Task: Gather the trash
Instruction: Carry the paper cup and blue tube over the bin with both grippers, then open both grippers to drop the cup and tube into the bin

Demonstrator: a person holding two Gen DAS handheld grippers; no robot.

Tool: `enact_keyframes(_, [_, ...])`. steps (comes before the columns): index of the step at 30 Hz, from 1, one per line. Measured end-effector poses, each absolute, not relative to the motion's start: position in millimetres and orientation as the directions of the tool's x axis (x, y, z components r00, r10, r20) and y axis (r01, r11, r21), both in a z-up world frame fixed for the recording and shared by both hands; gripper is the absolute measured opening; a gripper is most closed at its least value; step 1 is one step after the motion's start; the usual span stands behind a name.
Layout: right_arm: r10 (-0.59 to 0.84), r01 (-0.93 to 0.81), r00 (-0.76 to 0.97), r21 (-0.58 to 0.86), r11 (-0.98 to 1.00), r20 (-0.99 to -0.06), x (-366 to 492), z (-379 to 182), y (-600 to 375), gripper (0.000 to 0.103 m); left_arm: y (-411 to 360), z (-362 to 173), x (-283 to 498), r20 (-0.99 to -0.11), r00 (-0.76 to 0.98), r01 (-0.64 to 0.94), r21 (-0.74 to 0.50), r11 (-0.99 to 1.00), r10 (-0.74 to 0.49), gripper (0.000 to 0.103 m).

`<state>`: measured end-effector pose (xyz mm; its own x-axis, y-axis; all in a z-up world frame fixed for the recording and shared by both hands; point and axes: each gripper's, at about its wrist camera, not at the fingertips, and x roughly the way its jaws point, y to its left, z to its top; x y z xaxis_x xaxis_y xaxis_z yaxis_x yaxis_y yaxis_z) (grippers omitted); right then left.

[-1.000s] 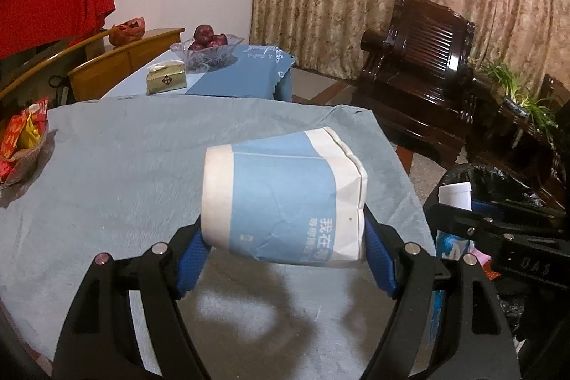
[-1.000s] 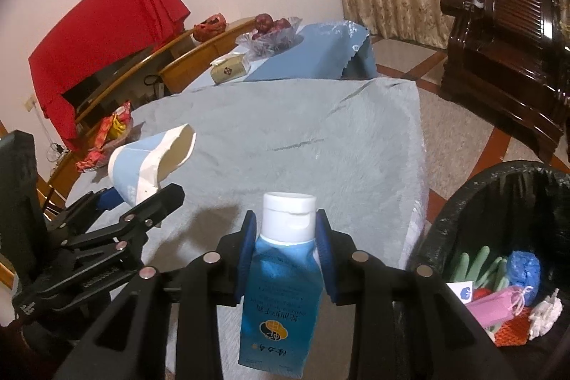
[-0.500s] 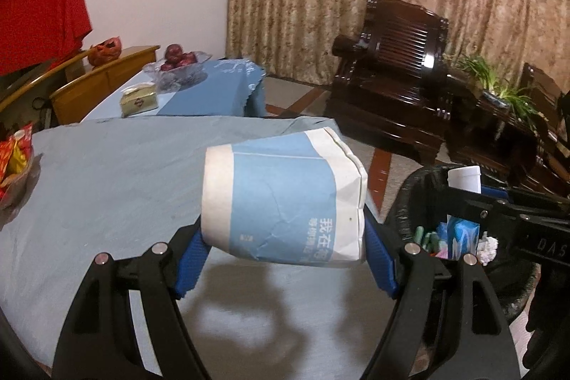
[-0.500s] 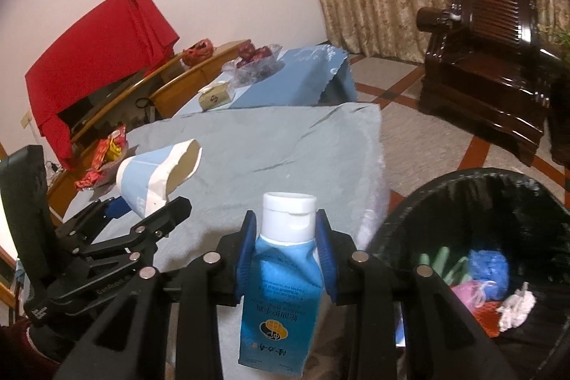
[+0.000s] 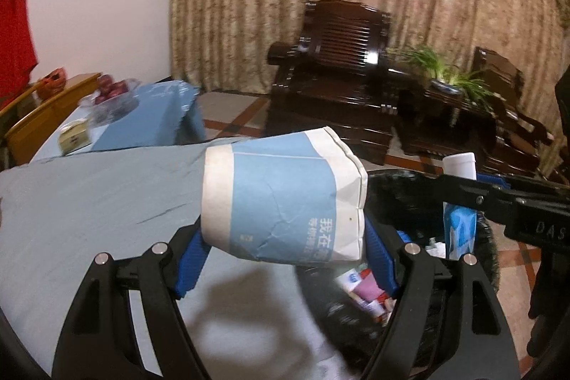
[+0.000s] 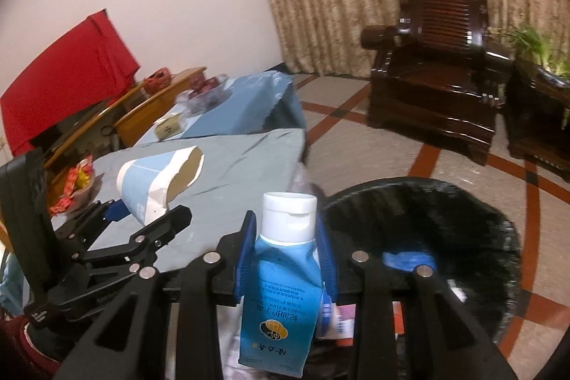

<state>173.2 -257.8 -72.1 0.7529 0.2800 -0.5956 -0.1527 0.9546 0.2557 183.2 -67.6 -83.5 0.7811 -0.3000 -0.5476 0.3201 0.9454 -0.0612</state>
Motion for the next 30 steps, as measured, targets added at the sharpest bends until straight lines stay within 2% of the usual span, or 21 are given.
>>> enact_keyframes(17, [0.137, 0.011, 0.751, 0.220, 0.975, -0.646, 196.0, -104.2, -355.4, 0.033, -168.0, -118.8, 224.9, -0.584, 0.697, 0.471, -0.064, 0.880, -0.416, 0.075])
enact_keyframes(20, [0.133, 0.015, 0.744, 0.215, 0.977, -0.655, 202.3, -108.7, -361.8, 0.033, -177.1, -124.8, 230.8, -0.591, 0.674, 0.492, -0.087, 0.866, -0.443, 0.079])
enact_keyframes(21, [0.126, 0.018, 0.741, 0.208, 0.978, -0.660, 204.3, -110.4, -362.7, 0.034, -179.6, -126.6, 232.7, -0.595, 0.656, 0.508, -0.107, 0.855, -0.465, 0.086])
enact_keyframes(24, [0.101, 0.048, 0.740, 0.203, 0.978, -0.665, 207.3, -114.7, -371.3, 0.059, -181.5, -131.9, 233.7, -0.597, 0.629, 0.531, -0.139, 0.836, -0.499, 0.091])
enact_keyframes(26, [0.090, 0.067, 0.746, 0.208, 0.976, -0.660, 205.5, -115.9, -377.0, 0.064, -178.4, -134.7, 233.1, -0.599, 0.626, 0.531, -0.142, 0.835, -0.500, 0.092])
enact_keyframes(28, [0.078, 0.084, 0.754, 0.214, 0.973, -0.653, 202.4, -115.6, -380.5, 0.079, -174.8, -136.4, 233.3, -0.602, 0.628, 0.523, -0.142, 0.840, -0.493, 0.093])
enact_keyframes(30, [0.067, 0.093, 0.768, 0.215, 0.972, -0.637, 196.8, -113.5, -380.2, 0.087, -168.9, -136.2, 231.8, -0.603, 0.635, 0.512, -0.141, 0.848, -0.483, 0.093])
